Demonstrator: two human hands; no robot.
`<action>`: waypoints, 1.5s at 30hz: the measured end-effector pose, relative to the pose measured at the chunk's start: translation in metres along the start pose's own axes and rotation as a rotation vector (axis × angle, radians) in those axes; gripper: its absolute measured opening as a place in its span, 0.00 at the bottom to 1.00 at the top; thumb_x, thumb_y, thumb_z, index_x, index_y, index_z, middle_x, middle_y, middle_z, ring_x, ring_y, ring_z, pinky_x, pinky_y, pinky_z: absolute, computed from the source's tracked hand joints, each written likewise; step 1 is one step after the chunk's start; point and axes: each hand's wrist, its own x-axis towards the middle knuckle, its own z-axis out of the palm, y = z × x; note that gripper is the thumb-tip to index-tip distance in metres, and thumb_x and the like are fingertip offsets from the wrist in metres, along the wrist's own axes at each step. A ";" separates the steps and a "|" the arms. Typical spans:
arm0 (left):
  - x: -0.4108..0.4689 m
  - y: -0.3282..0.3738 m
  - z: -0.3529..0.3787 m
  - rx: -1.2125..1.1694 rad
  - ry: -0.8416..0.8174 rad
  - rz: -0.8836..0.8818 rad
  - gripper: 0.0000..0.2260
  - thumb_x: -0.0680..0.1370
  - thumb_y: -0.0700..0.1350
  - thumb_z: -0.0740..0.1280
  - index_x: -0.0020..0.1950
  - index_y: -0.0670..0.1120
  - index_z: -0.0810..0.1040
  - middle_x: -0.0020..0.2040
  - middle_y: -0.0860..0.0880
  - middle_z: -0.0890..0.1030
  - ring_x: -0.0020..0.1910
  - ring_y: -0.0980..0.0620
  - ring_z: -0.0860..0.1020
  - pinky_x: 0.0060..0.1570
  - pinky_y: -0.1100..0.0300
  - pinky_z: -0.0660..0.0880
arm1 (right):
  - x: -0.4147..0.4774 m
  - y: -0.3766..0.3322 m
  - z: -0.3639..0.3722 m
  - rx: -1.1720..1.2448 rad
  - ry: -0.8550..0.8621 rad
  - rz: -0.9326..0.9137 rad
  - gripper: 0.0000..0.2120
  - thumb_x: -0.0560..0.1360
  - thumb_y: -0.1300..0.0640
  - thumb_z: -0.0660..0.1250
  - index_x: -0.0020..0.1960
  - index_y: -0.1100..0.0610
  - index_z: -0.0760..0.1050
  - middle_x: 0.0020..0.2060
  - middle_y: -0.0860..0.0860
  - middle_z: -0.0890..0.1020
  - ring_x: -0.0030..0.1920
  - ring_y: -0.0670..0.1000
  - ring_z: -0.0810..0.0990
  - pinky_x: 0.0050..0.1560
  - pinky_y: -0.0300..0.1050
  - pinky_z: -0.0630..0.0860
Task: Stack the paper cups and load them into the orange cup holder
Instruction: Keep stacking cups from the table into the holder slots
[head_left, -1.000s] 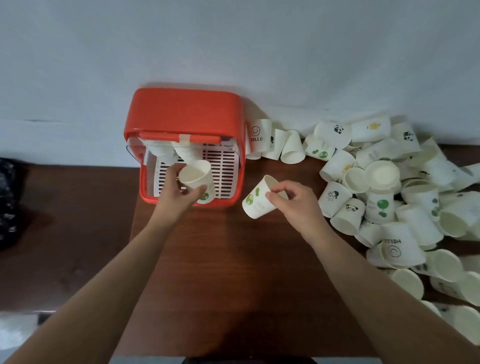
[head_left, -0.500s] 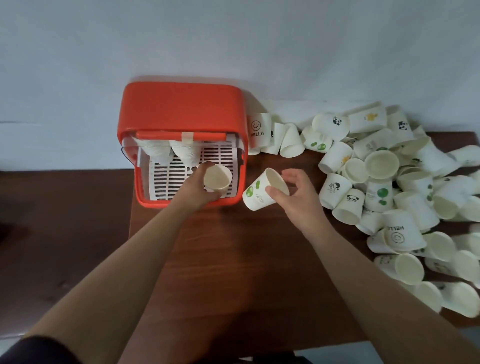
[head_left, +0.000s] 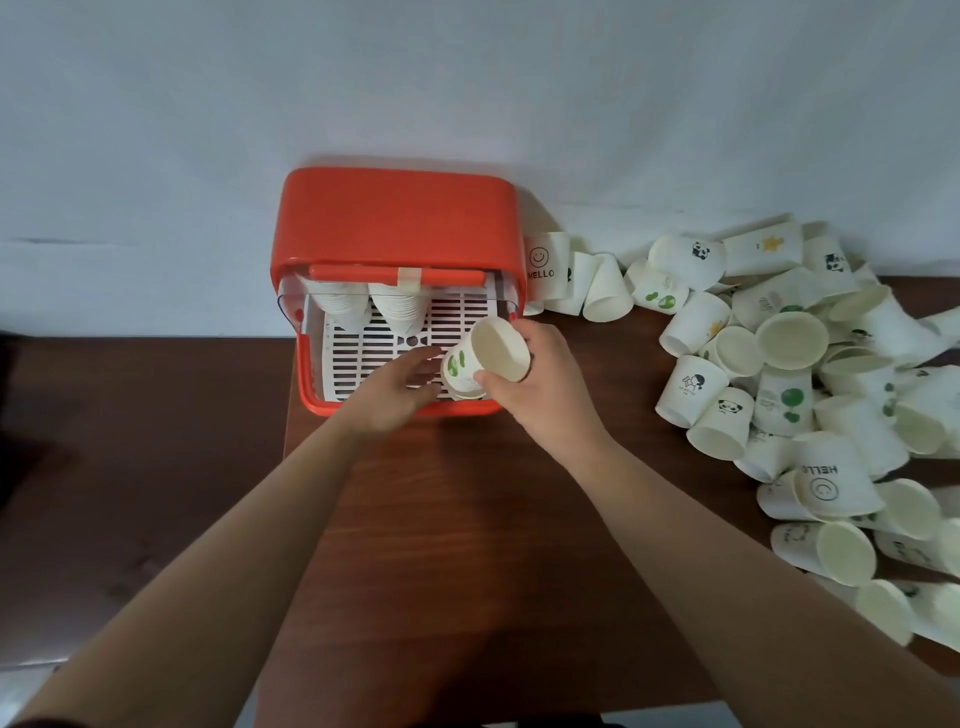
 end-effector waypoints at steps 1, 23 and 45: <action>-0.003 0.002 0.000 -0.022 0.017 -0.005 0.19 0.82 0.45 0.65 0.74 0.49 0.71 0.64 0.54 0.78 0.66 0.52 0.76 0.67 0.57 0.71 | 0.002 0.000 0.006 -0.032 -0.019 -0.018 0.33 0.70 0.51 0.77 0.71 0.55 0.70 0.64 0.49 0.73 0.64 0.48 0.73 0.64 0.43 0.71; -0.001 0.008 0.011 0.125 0.236 0.082 0.20 0.81 0.47 0.67 0.73 0.48 0.71 0.63 0.54 0.78 0.59 0.57 0.77 0.55 0.62 0.73 | 0.014 0.022 0.027 -0.437 -0.096 -0.142 0.33 0.71 0.50 0.76 0.72 0.56 0.70 0.66 0.54 0.77 0.64 0.57 0.73 0.66 0.49 0.68; -0.069 0.175 0.268 0.552 -0.133 0.371 0.13 0.78 0.45 0.69 0.63 0.49 0.76 0.56 0.52 0.75 0.55 0.55 0.75 0.54 0.63 0.69 | -0.216 0.221 -0.253 -0.356 0.340 0.326 0.26 0.71 0.53 0.75 0.65 0.60 0.75 0.63 0.57 0.73 0.65 0.59 0.72 0.67 0.54 0.68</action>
